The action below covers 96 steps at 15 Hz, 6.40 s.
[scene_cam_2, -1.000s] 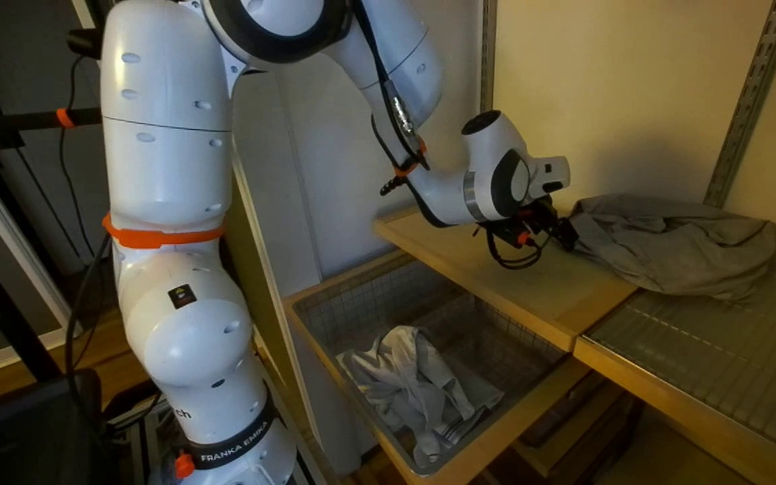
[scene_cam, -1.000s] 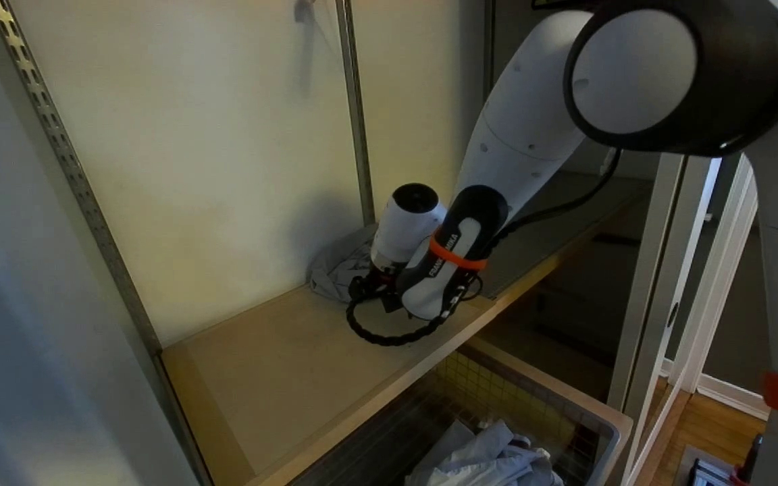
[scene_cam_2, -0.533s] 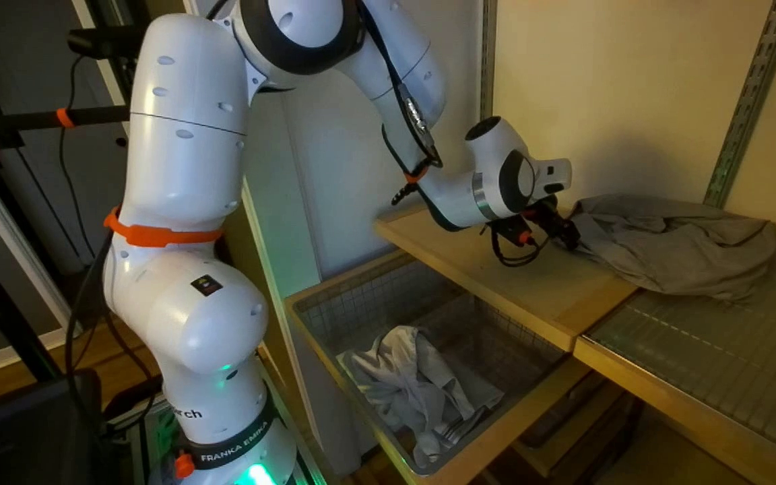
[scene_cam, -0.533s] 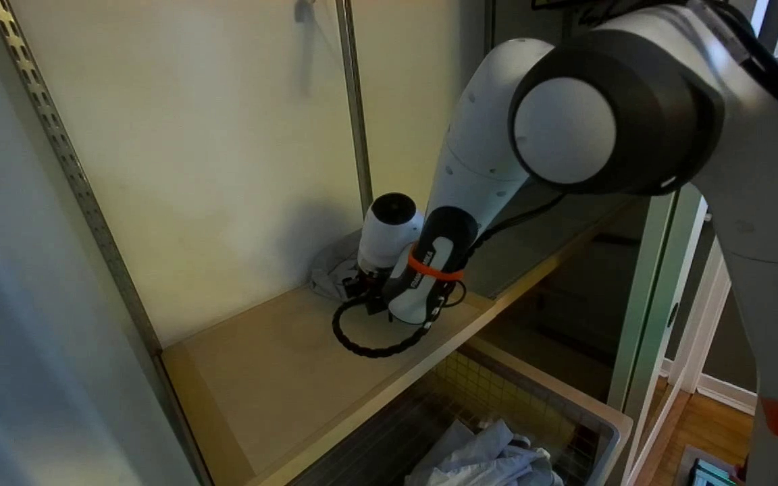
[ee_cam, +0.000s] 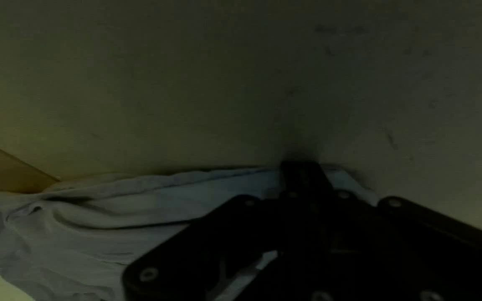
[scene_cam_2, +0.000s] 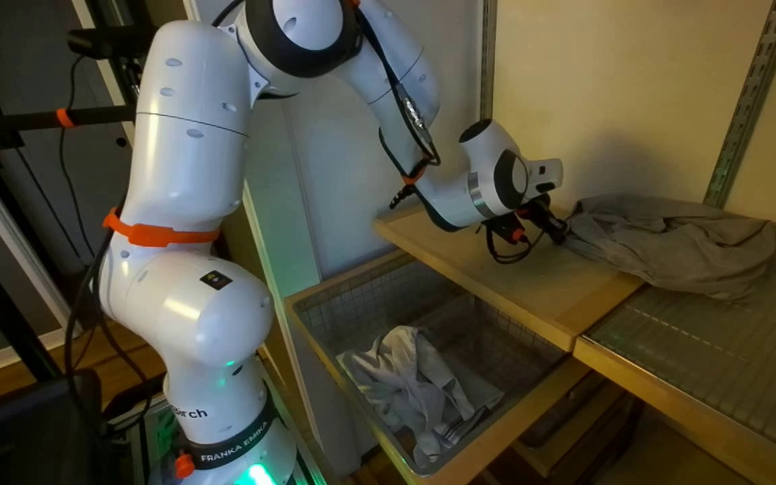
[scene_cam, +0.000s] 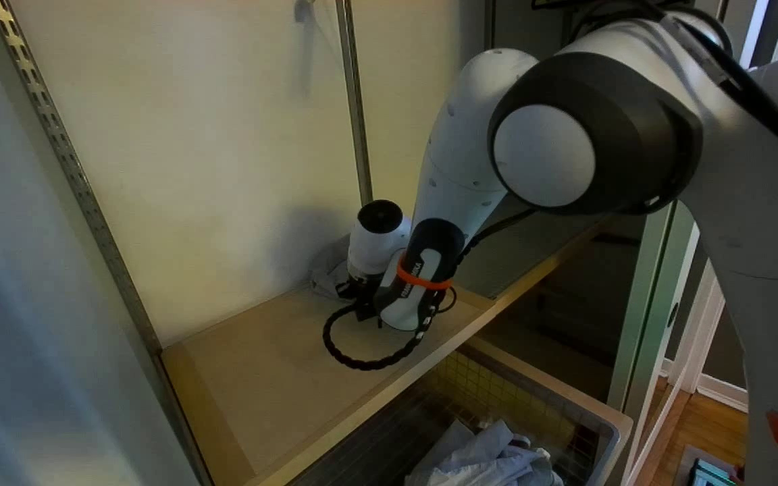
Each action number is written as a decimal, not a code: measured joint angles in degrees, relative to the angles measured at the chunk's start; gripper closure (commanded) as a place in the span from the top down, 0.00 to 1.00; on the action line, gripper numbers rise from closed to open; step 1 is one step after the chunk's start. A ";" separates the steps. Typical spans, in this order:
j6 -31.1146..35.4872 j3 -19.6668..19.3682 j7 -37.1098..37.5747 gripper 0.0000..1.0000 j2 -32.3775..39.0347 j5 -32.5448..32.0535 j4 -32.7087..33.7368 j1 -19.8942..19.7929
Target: Fold the grey cloth and put it in the open drawer.
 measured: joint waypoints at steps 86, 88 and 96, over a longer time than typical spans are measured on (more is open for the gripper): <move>12.22 28.84 -58.59 0.66 -5.81 37.46 -11.27 -19.47; 13.82 28.83 -57.71 0.49 -5.26 36.65 -11.27 -19.36; 0.47 18.20 -57.55 0.00 -9.81 37.90 -10.84 -10.98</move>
